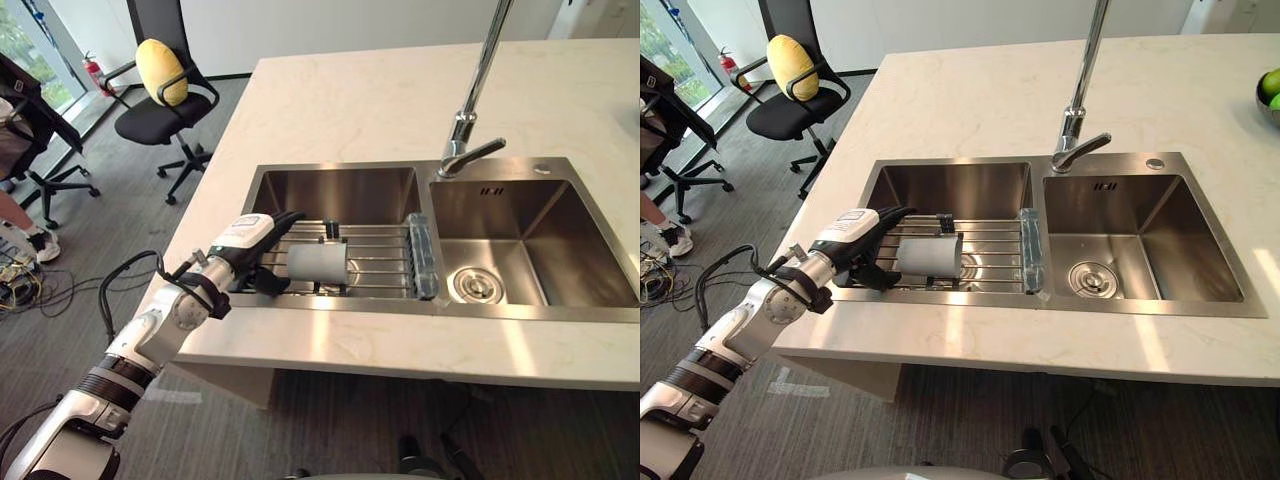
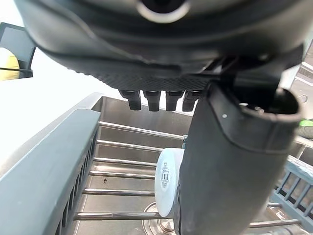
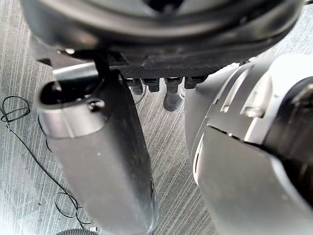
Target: Walk over to the sink, pick up the cup, carry it to the dishwasher, place the cup inside the dishwasher, then close the dishwasher door
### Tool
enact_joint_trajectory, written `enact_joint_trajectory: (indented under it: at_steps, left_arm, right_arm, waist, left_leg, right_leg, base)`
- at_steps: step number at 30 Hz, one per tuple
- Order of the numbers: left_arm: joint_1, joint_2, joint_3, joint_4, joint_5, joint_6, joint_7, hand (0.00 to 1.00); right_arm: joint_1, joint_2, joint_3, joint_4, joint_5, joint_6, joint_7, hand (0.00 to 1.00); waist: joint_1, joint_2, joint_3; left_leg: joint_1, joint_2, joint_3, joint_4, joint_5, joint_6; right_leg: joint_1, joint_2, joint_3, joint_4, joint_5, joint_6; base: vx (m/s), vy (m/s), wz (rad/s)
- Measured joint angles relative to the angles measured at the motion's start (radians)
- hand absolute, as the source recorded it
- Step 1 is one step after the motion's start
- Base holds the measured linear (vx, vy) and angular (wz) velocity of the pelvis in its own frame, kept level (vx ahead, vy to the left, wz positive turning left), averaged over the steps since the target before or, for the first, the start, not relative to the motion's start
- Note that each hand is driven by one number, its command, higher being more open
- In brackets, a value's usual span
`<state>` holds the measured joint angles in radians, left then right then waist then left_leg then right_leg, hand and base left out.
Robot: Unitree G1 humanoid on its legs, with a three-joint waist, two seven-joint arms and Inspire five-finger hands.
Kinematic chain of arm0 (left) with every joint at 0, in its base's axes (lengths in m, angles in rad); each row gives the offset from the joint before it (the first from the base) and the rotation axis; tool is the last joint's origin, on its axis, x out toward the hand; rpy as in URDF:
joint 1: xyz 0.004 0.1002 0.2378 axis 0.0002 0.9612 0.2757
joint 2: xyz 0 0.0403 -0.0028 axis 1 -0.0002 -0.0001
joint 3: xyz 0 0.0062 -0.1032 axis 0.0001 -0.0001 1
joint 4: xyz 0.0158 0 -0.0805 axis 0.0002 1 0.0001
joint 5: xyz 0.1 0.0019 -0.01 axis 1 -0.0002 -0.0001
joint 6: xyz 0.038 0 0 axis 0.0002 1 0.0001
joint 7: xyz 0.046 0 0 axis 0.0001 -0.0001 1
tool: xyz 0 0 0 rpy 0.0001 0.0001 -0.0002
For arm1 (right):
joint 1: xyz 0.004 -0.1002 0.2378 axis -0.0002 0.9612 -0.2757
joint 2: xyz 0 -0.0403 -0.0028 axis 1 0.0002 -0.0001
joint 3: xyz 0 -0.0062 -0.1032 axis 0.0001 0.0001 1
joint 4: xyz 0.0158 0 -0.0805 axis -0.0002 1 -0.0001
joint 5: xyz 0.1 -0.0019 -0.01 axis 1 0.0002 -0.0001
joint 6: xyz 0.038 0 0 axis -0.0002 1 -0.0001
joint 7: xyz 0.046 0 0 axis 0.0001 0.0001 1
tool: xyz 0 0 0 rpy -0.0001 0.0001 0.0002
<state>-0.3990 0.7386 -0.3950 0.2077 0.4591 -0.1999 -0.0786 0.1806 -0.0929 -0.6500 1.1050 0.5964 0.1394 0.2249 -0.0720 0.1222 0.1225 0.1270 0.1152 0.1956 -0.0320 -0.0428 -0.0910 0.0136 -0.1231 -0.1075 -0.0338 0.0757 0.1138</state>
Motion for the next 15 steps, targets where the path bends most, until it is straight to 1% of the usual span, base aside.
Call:
enact_joint_trajectory:
  at_steps: [5, 9, 11, 15]
  left_arm:
    - [-0.006, 0.004, -0.010, 0.001, 0.004, -0.041, 0.007, 1.00]
    - [-0.026, 0.022, -0.050, 0.002, -0.035, -0.046, -0.004, 1.00]
    - [-0.028, 0.029, -0.060, 0.002, -0.077, -0.040, -0.029, 1.00]
    - [-0.050, 0.033, -0.090, 0.001, -0.117, -0.010, -0.057, 1.00]
  right_arm:
    - [0.013, -0.003, 0.005, -0.008, 0.002, 0.010, 0.000, 1.00]
    - [0.024, -0.008, 0.007, -0.011, 0.009, 0.012, 0.000, 1.00]
    - [0.025, -0.013, 0.007, -0.011, 0.010, 0.012, 0.001, 1.00]
    - [0.022, -0.014, 0.010, -0.011, 0.012, 0.012, 0.009, 1.00]
  waist:
    - [-0.001, 0.002, -0.001]
    - [-0.002, 0.009, -0.006]
    - [-0.008, 0.015, -0.010]
    - [-0.015, 0.016, -0.011]
  left_leg:
    - [-0.002, 0.000, 0.005, 0.000, 0.000, 0.000]
    - [-0.005, -0.001, 0.005, -0.001, 0.000, 0.000]
    - [-0.005, -0.001, 0.004, -0.001, 0.000, 0.000]
    - [-0.004, -0.001, 0.005, 0.000, 0.000, 0.000]
  right_leg:
    - [-0.005, 0.000, 0.005, 0.000, 0.002, 0.000]
    - [-0.010, 0.000, 0.007, 0.000, 0.002, 0.000]
    - [-0.010, 0.000, 0.008, 0.000, 0.002, 0.000]
    - [-0.010, 0.000, 0.009, 0.000, 0.003, 0.000]
  base:
    - [-0.01, -0.004, -0.01]
    - [0.00, 0.000, 0.00]
    - [0.00, 0.000, 0.00]
    - [-0.01, -0.003, 0.00]
